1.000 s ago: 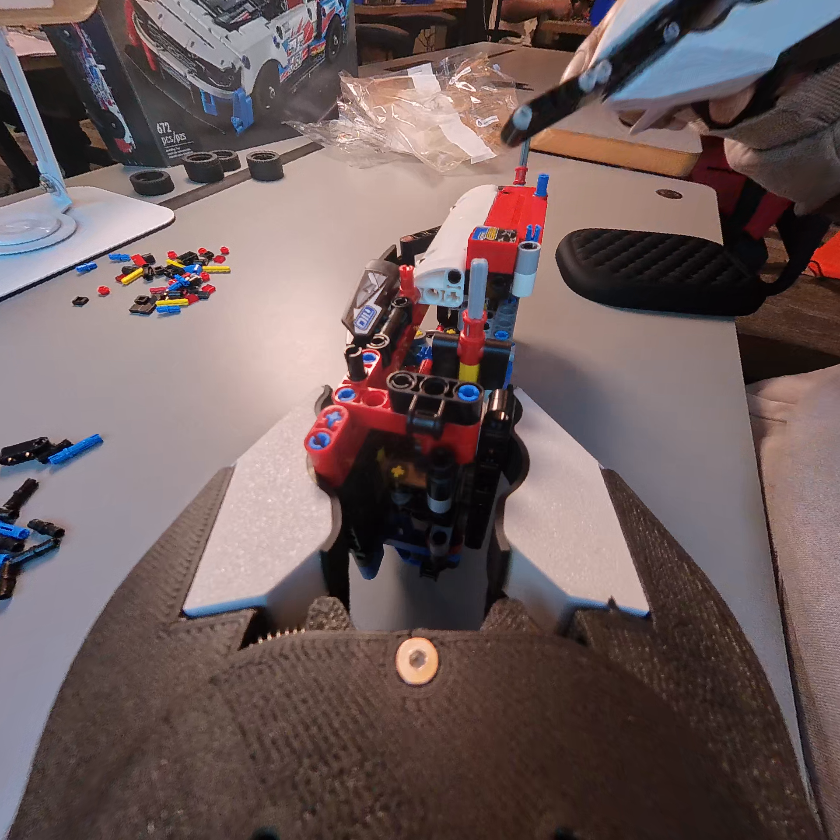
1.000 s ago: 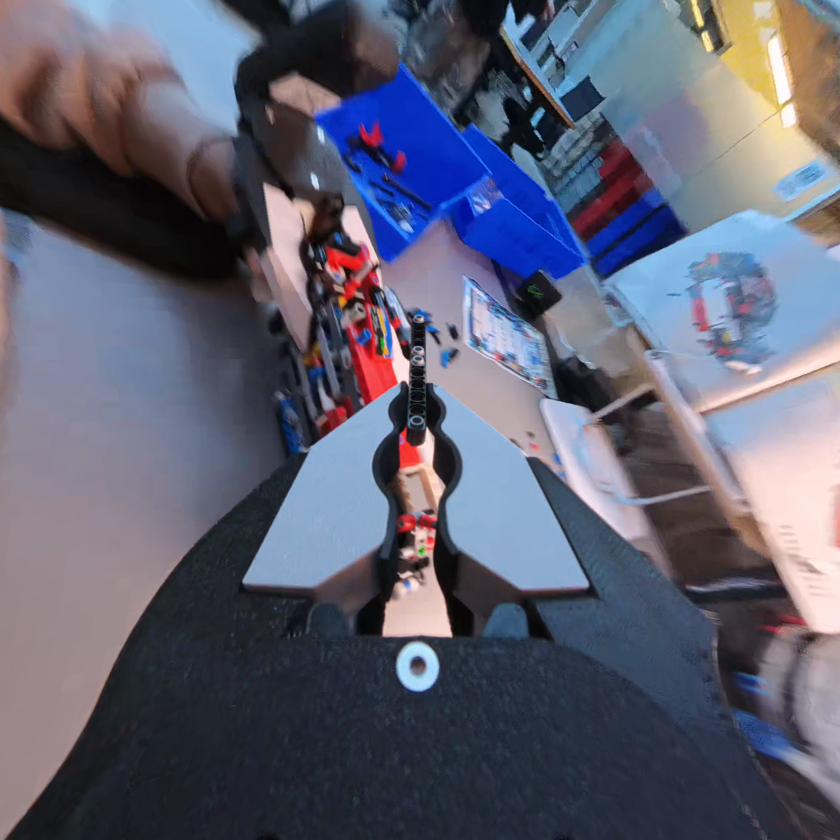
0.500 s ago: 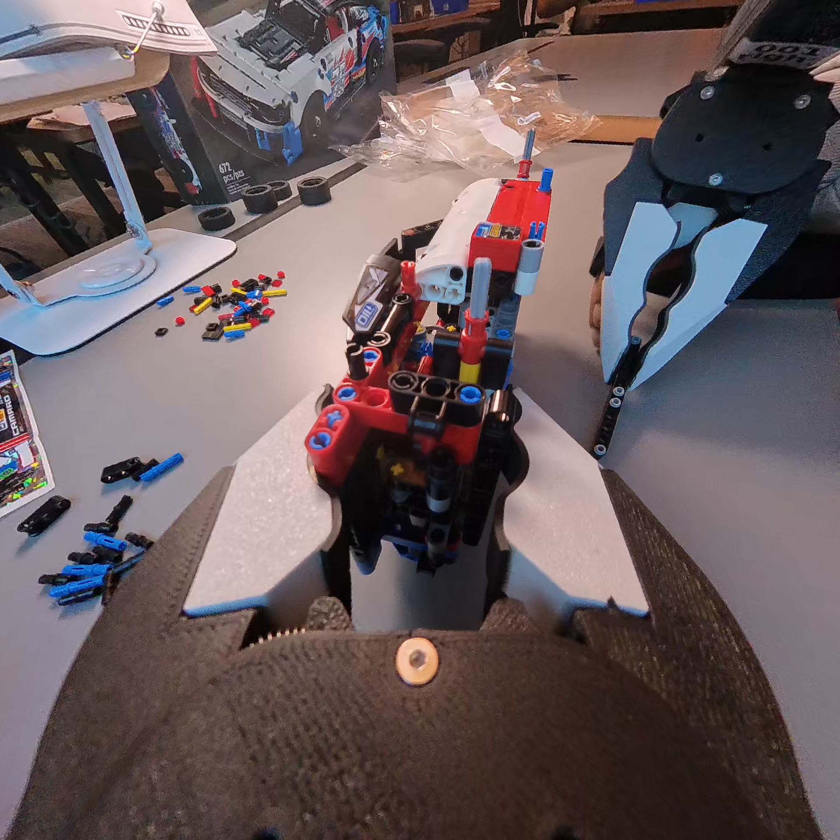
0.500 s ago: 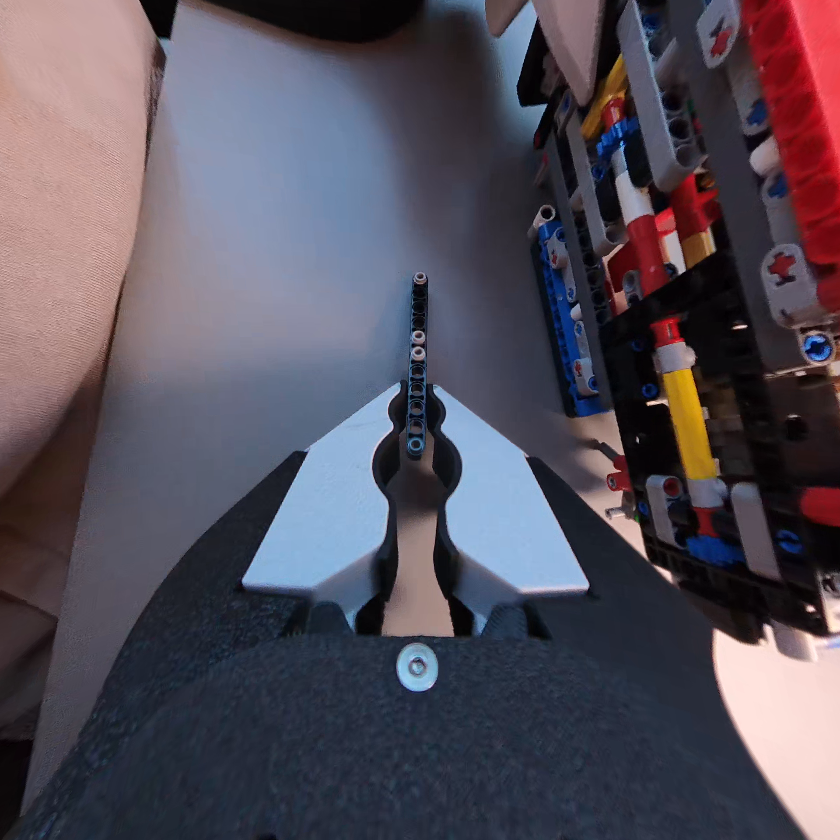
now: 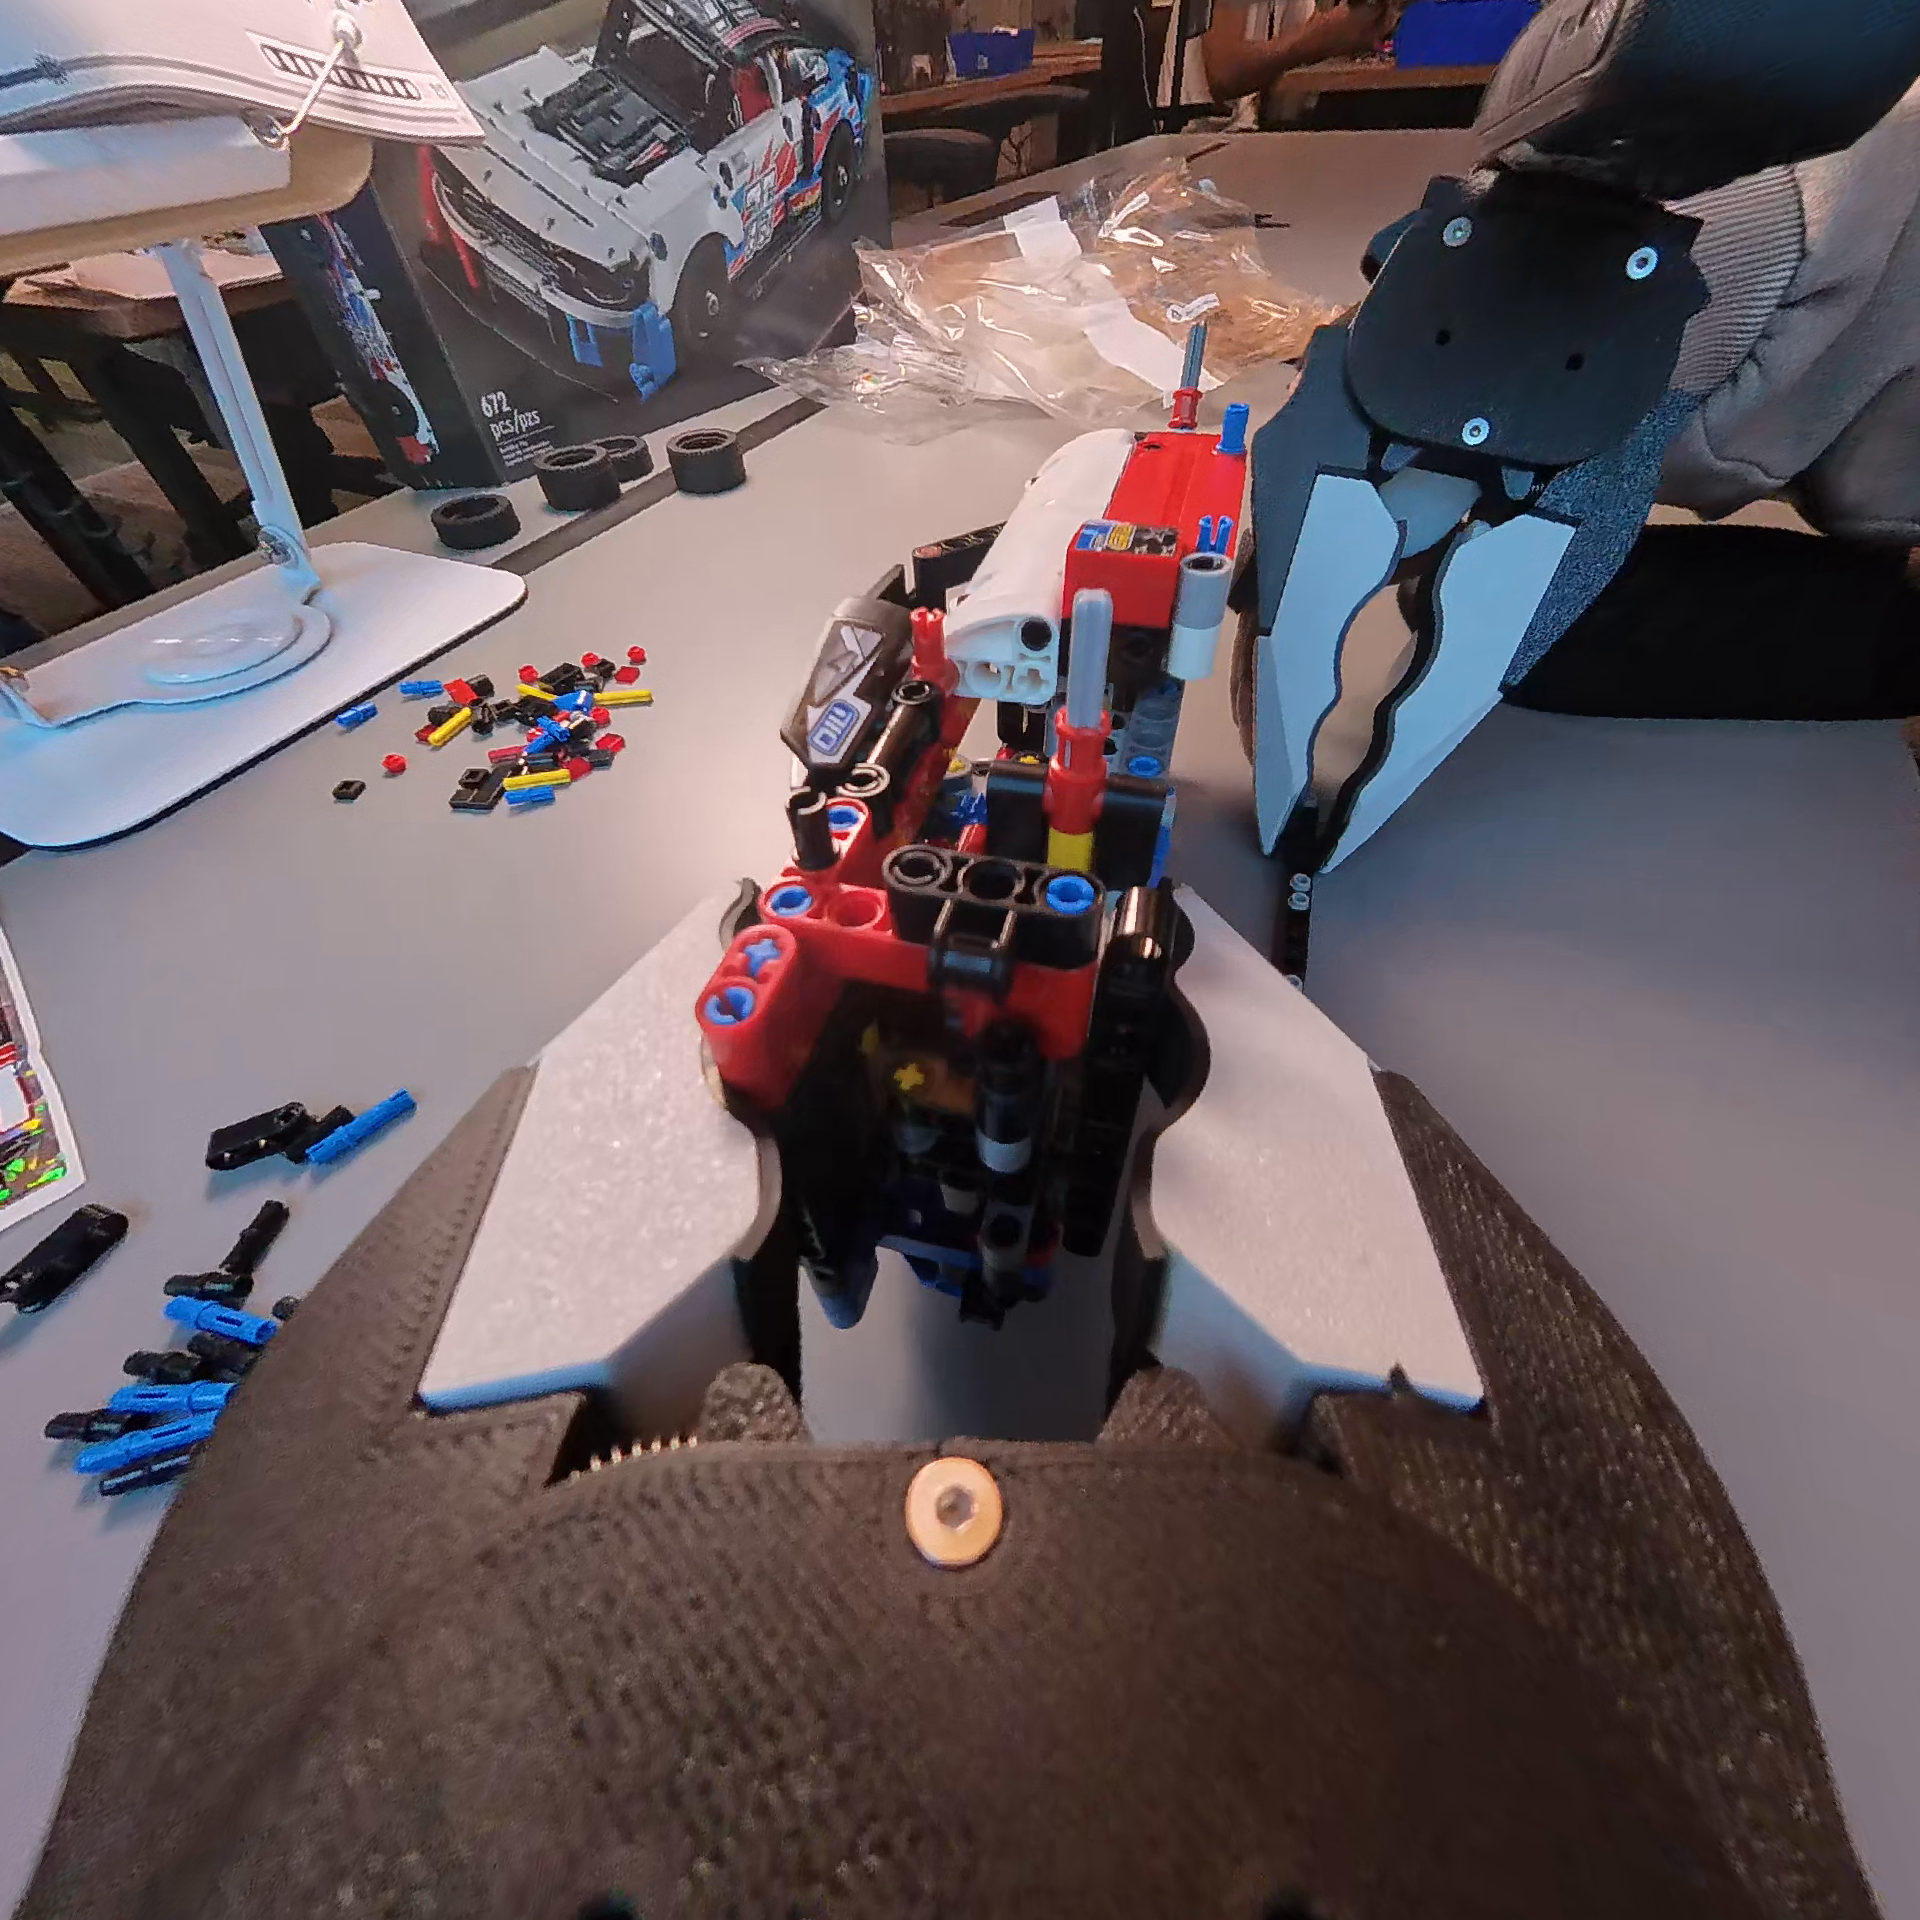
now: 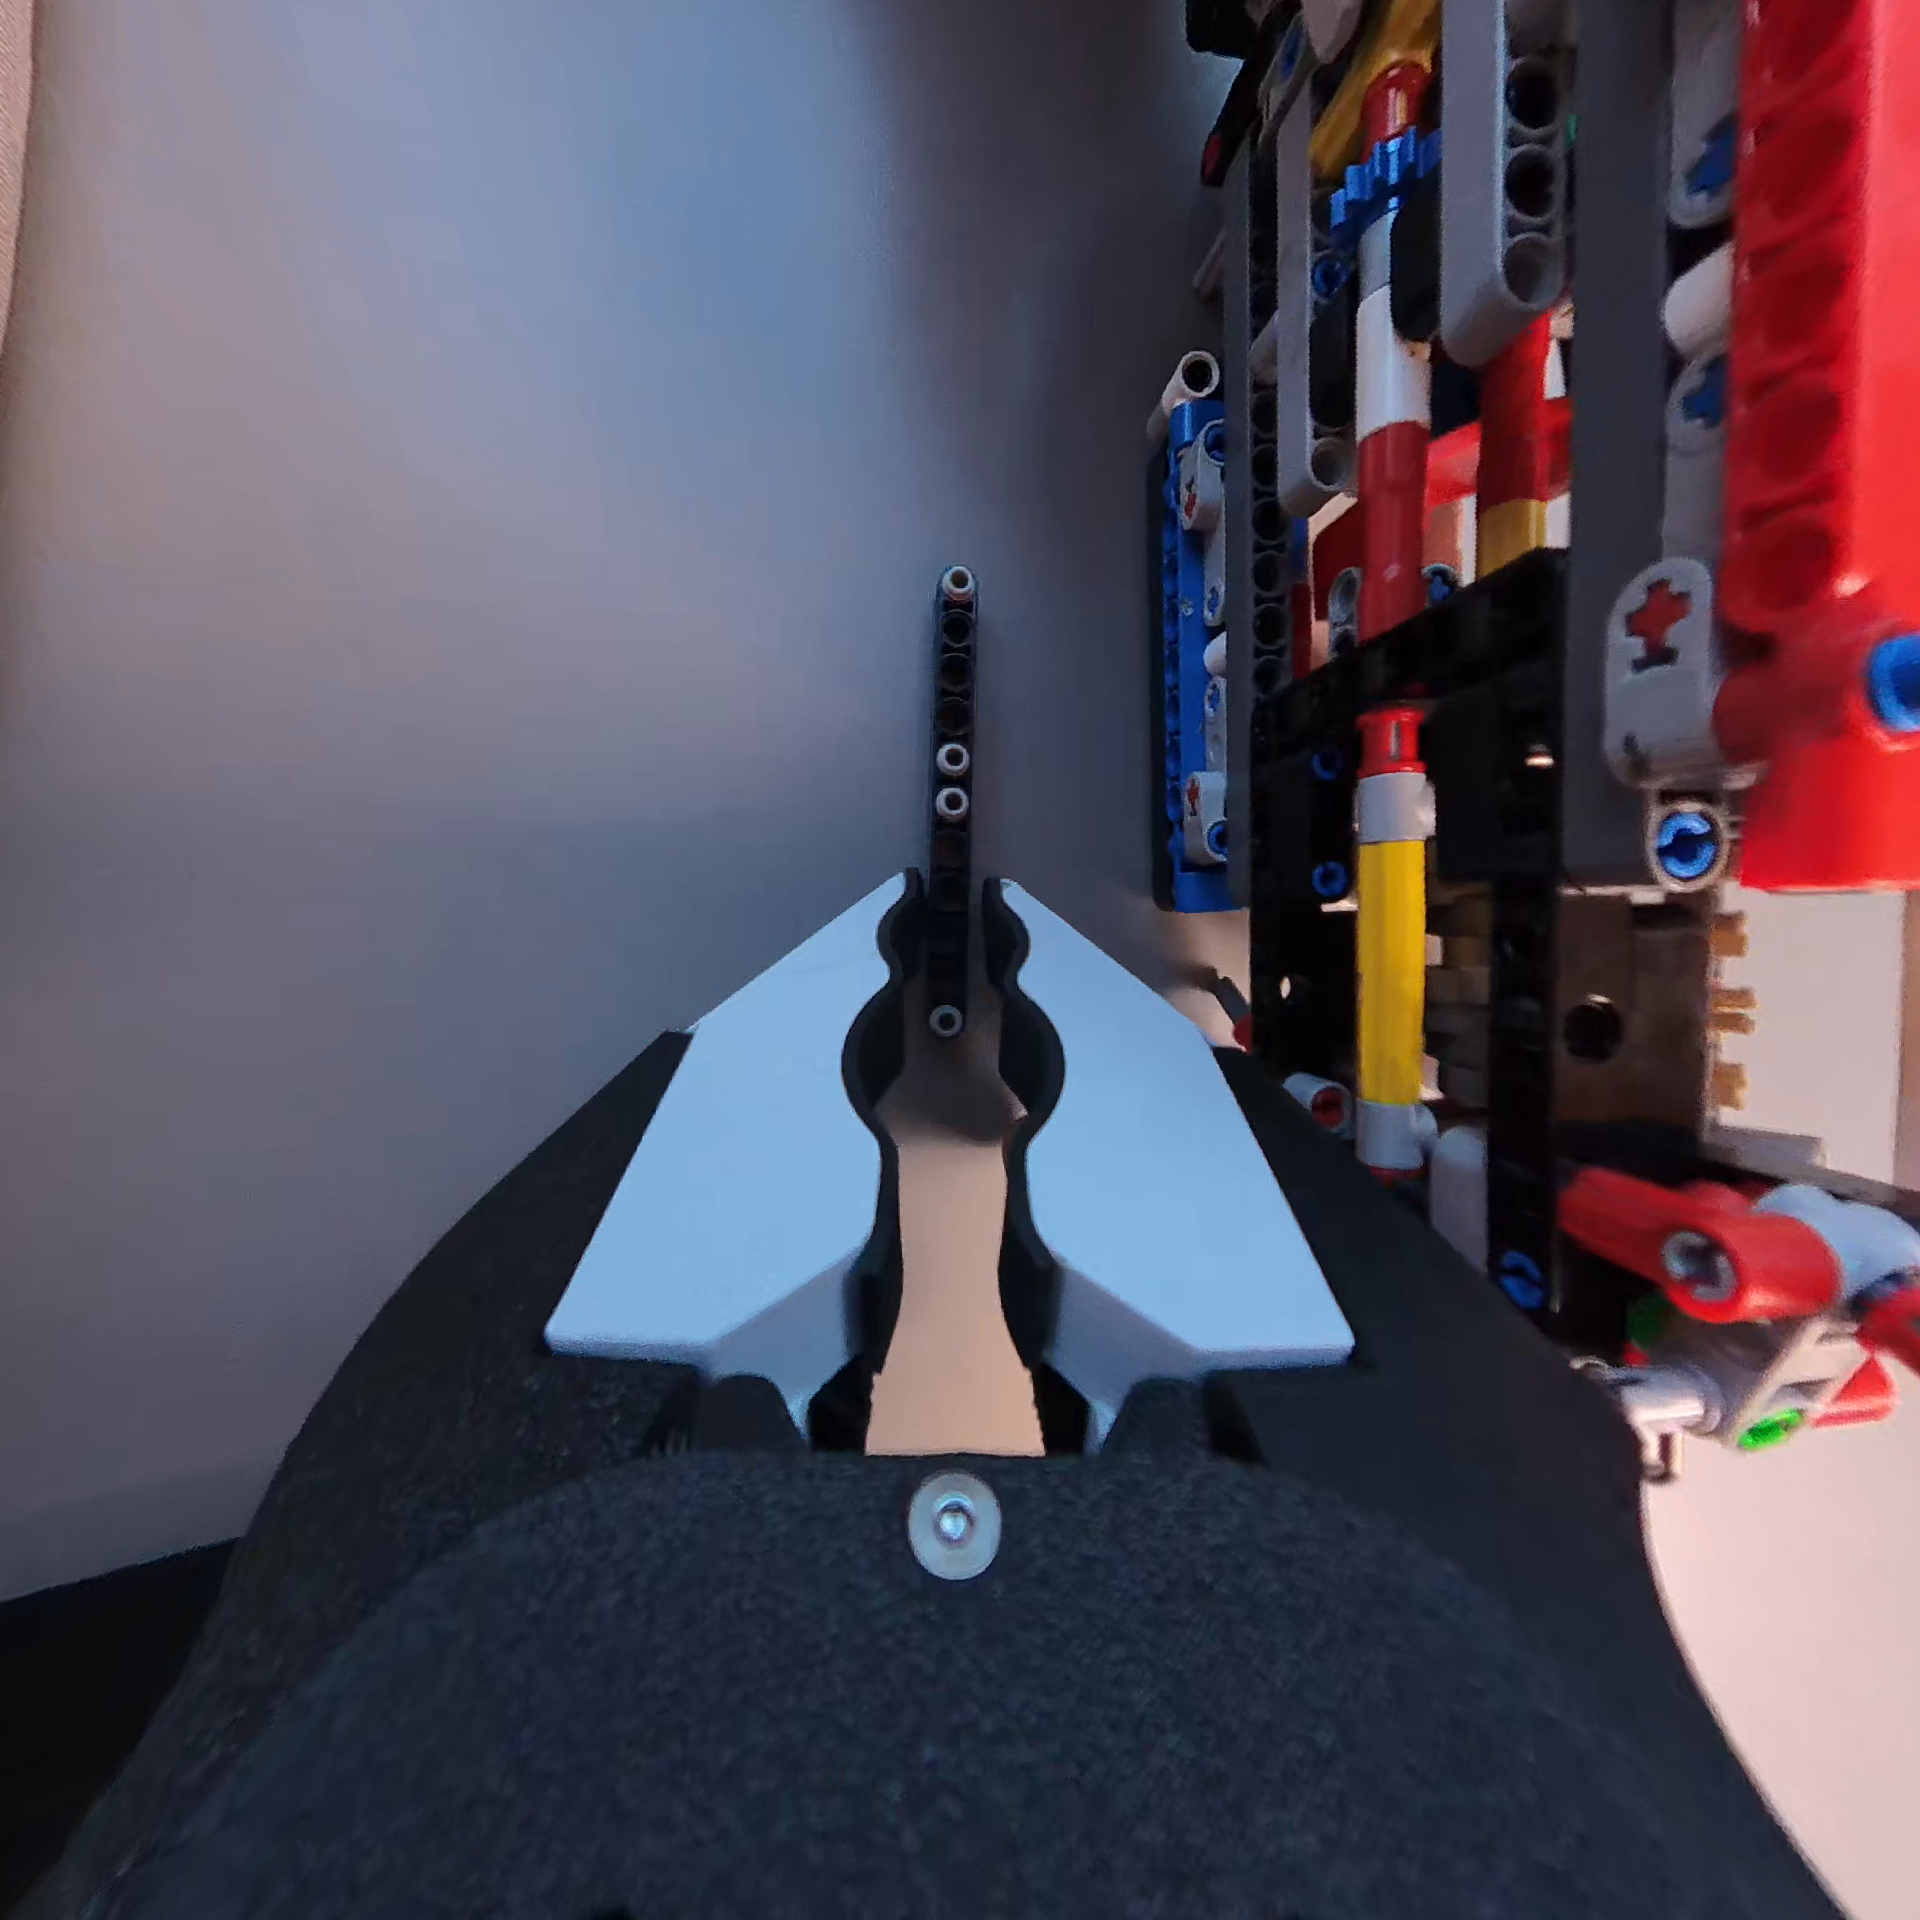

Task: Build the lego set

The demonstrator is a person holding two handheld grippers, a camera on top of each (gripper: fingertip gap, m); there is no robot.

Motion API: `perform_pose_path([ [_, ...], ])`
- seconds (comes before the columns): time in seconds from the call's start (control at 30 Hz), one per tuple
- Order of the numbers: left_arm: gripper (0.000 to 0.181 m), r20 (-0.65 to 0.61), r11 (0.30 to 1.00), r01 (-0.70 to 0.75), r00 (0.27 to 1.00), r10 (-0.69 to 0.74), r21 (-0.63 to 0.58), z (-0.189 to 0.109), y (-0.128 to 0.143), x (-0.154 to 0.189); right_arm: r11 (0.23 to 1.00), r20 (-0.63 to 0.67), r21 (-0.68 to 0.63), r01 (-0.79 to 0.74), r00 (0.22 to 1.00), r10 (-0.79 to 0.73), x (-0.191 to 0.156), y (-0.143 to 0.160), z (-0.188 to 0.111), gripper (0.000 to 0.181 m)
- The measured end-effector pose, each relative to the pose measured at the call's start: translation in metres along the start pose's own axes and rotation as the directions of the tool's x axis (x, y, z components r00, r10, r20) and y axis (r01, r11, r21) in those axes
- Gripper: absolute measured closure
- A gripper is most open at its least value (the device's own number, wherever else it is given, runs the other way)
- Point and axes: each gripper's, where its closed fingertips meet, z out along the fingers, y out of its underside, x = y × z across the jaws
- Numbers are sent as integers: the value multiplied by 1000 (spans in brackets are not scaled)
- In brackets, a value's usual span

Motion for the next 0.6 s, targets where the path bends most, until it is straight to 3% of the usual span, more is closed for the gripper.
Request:
perform_pose_path([
  [0.33, 109, 5, 1000, -3, 1000, 3, 22, -1, -1, 1, 994, 23, 64, -84, 996, 83, -3, 0, -12, 156],
  [0.6, 109, 8, 1000, 13, 1000, -13, 29, -2, -1, 0, 999, -16, 37, -1, 1000, 2, -9, -6, -10, 156],
])
